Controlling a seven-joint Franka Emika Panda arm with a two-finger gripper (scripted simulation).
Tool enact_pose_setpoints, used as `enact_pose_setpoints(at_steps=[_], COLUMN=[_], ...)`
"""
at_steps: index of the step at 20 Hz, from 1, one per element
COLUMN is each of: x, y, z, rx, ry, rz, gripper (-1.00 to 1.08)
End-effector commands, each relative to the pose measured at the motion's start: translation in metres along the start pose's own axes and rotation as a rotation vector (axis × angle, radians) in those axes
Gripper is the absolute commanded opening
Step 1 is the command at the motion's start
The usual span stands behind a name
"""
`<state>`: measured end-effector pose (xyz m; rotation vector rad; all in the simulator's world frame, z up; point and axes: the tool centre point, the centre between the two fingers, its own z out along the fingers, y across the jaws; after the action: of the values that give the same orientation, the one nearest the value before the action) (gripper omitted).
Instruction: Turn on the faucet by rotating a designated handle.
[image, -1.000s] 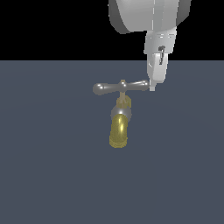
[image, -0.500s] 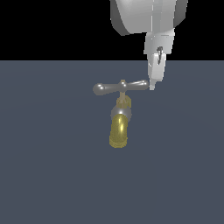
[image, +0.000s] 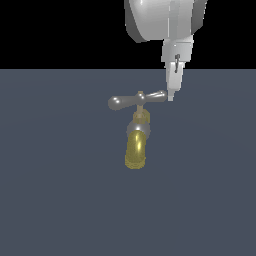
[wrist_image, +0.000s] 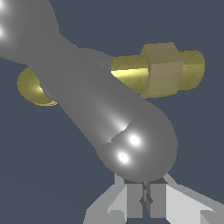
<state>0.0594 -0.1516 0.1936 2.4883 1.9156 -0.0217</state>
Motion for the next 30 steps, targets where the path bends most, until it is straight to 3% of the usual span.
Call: enact_pose_setpoints(at_steps=[1,8,9,24,25,26,30], x=[0.033,0.044,0.014,0.128,0.128,0.069,0.091], y=[0.007,0.022,0.019,0.031,0.031,0.038,0.028], z=[-0.002,-0.002,0.0,-0.004,-0.004,-0.001,-0.002], rx=[-0.006,-0.007,-0.001,-0.007,-0.007,-0.011,-0.01], ry=[0.012,0.012,-0.002,0.011,0.011,-0.018,-0.013], rz=[-0.039,-0.039,-0.001,-0.038,-0.038,0.031,0.02], gripper=[-1.0,-1.0,-1.0,-1.0,-1.0,-1.0,-1.0])
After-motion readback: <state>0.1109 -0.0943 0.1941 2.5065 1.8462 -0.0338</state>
